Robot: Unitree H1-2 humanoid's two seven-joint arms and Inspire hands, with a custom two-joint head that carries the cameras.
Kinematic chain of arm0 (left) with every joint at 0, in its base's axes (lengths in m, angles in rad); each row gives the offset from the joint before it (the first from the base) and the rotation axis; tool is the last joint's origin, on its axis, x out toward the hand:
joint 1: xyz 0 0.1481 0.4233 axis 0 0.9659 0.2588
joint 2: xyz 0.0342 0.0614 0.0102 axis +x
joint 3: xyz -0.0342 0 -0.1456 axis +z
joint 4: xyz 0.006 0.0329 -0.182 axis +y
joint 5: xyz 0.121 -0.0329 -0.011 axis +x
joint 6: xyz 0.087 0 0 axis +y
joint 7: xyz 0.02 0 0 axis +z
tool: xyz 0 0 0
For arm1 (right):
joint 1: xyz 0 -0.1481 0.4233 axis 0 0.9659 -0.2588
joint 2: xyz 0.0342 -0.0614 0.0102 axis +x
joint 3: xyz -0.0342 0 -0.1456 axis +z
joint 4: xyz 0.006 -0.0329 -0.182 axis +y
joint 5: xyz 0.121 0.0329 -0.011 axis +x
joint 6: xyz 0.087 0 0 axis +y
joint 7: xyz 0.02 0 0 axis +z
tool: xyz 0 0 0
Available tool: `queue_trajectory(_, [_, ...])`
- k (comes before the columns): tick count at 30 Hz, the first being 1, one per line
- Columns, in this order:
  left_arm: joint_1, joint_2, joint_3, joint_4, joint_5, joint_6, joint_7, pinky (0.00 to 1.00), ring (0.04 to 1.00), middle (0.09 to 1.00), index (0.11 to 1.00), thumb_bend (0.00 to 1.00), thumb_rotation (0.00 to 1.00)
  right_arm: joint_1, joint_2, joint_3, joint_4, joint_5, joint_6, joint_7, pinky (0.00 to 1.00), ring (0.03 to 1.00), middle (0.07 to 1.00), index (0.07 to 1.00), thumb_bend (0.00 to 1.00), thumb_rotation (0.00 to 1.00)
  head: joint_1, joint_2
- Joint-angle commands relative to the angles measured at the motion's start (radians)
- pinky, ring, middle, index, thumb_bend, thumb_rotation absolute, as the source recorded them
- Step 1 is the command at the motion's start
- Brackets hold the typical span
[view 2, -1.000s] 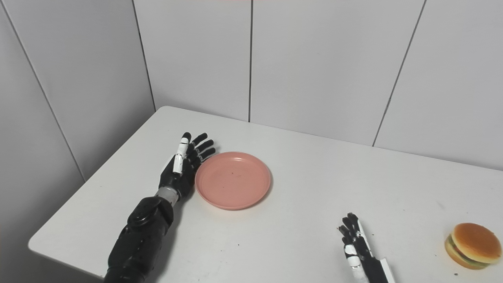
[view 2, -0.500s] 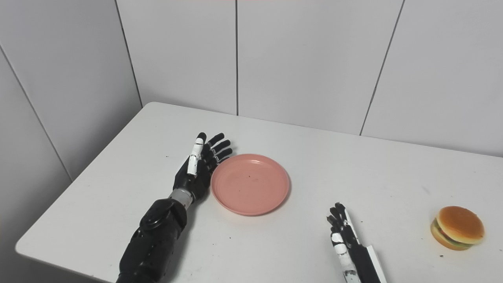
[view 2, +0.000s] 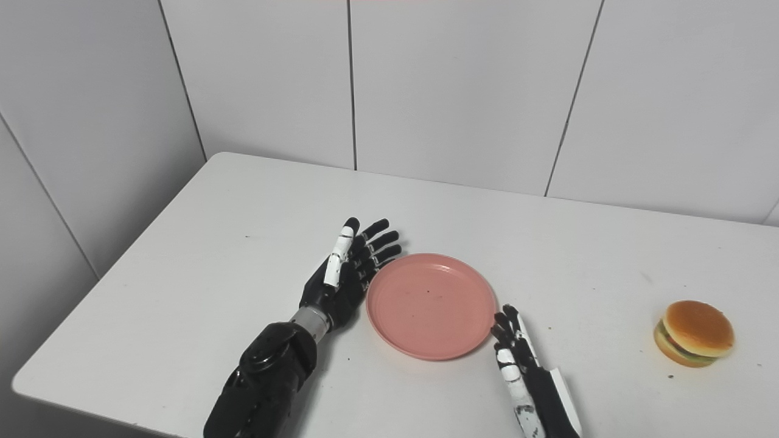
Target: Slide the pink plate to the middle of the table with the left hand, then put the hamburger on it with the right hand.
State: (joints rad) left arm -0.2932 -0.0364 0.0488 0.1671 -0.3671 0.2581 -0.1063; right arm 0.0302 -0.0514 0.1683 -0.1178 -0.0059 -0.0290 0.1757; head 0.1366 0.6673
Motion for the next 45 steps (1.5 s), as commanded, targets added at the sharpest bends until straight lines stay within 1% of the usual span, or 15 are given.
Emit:
queue_trajectory(1, [0.006, -0.014, -0.020, -0.023, 0.004, 0.023, -0.020, 0.88, 0.874, 0.870, 0.862, 0.50, 1.00, -0.020, 0.011, 0.003, -0.034, 0.001, 0.004, -0.001, 0.97, 0.951, 0.969, 1.000, 0.57, 0.99, -0.007, 0.003])
queue_trajectory(7, [0.027, -0.029, -0.040, -0.041, 0.003, 0.025, -0.023, 0.87, 0.869, 0.867, 0.856, 0.50, 1.00, -0.025, 0.015, 0.000, -0.036, 0.005, 0.005, -0.011, 0.97, 0.956, 0.968, 1.000, 0.58, 0.99, -0.030, 0.009])
queue_trajectory(12, [0.029, -0.023, -0.048, -0.043, 0.009, 0.016, -0.028, 0.86, 0.866, 0.864, 0.855, 0.50, 1.00, -0.029, 0.014, -0.003, -0.039, 0.003, 0.014, -0.024, 0.98, 0.964, 0.970, 1.000, 0.59, 0.99, -0.049, 0.011])
queue_trajectory(15, [0.028, -0.021, -0.049, -0.042, 0.010, 0.015, -0.027, 0.88, 0.873, 0.872, 0.863, 0.51, 1.00, -0.030, 0.012, -0.004, -0.046, 0.004, 0.014, -0.025, 0.98, 0.970, 0.973, 1.000, 0.58, 0.99, -0.054, 0.011])
queue_trajectory(18, [0.028, -0.018, -0.050, -0.044, 0.013, 0.015, -0.026, 0.89, 0.873, 0.872, 0.865, 0.51, 1.00, -0.023, 0.012, -0.004, -0.080, -0.003, 0.025, -0.031, 0.98, 0.968, 0.975, 1.000, 0.58, 0.99, -0.073, 0.012])
queue_trajectory(22, [0.027, -0.019, -0.048, -0.045, 0.010, 0.013, -0.026, 0.89, 0.878, 0.876, 0.867, 0.51, 1.00, -0.013, 0.016, -0.011, -0.159, -0.022, 0.078, -0.050, 0.94, 0.956, 0.972, 1.000, 0.57, 0.94, -0.107, 0.012])
queue_trajectory(25, [0.025, -0.019, -0.045, -0.043, 0.004, 0.010, -0.036, 0.90, 0.884, 0.882, 0.871, 0.51, 1.00, -0.014, -0.002, -0.021, -0.245, -0.060, 0.117, -0.056, 0.91, 0.929, 0.955, 1.000, 0.55, 0.91, -0.136, 0.010])
queue_trajectory(26, [0.025, -0.019, -0.044, -0.041, 0.002, 0.008, -0.040, 0.90, 0.888, 0.885, 0.875, 0.51, 1.00, -0.015, -0.008, -0.024, -0.265, -0.067, 0.125, -0.055, 0.90, 0.921, 0.951, 1.000, 0.53, 0.90, -0.136, 0.010])
queue_trajectory(27, [0.025, -0.019, -0.042, -0.040, 0.001, 0.006, -0.043, 0.90, 0.889, 0.887, 0.876, 0.51, 1.00, -0.019, -0.016, -0.027, -0.284, -0.075, 0.128, -0.053, 0.89, 0.918, 0.950, 1.000, 0.52, 0.89, -0.136, 0.010])
queue_trajectory(28, [0.025, -0.020, -0.040, -0.037, 0.001, 0.003, -0.045, 0.90, 0.889, 0.886, 0.876, 0.51, 1.00, -0.026, -0.028, -0.030, -0.302, -0.093, 0.125, -0.052, 0.88, 0.910, 0.948, 1.000, 0.51, 0.89, -0.156, 0.010])
queue_trajectory(31, [0.024, -0.022, -0.035, -0.033, 0.001, -0.001, -0.047, 0.89, 0.881, 0.877, 0.868, 0.51, 1.00, -0.046, -0.055, -0.035, -0.330, -0.145, 0.119, -0.053, 0.81, 0.869, 0.930, 1.000, 0.50, 0.90, -0.173, 0.011])
queue_trajectory(34, [0.029, -0.016, -0.034, -0.025, 0.008, -0.014, -0.054, 0.90, 0.880, 0.873, 0.866, 0.52, 1.00, -0.072, -0.078, -0.042, -0.355, -0.208, 0.133, -0.056, 0.76, 0.847, 0.922, 1.000, 0.51, 0.93, -0.206, 0.008])
queue_trajectory(38, [0.038, -0.006, -0.022, -0.025, 0.004, -0.020, -0.065, 0.89, 0.882, 0.877, 0.869, 0.52, 1.00, -0.101, -0.101, -0.057, -0.368, -0.263, 0.149, -0.056, 0.76, 0.843, 0.919, 1.000, 0.53, 0.95, -0.244, 0.003])
queue_trajectory(43, [0.046, 0.006, -0.005, -0.036, -0.007, -0.014, -0.080, 0.90, 0.882, 0.881, 0.876, 0.52, 1.00, -0.136, -0.132, -0.094, -0.383, -0.310, 0.200, -0.045, 0.75, 0.843, 0.918, 0.990, 0.59, 0.93, -0.297, -0.001])
queue_trajectory(45, [0.048, 0.011, 0.000, -0.041, -0.007, -0.012, -0.083, 0.90, 0.884, 0.883, 0.878, 0.52, 1.00, -0.147, -0.143, -0.111, -0.377, -0.318, 0.203, -0.046, 0.74, 0.836, 0.911, 0.989, 0.60, 0.92, -0.312, -0.002])
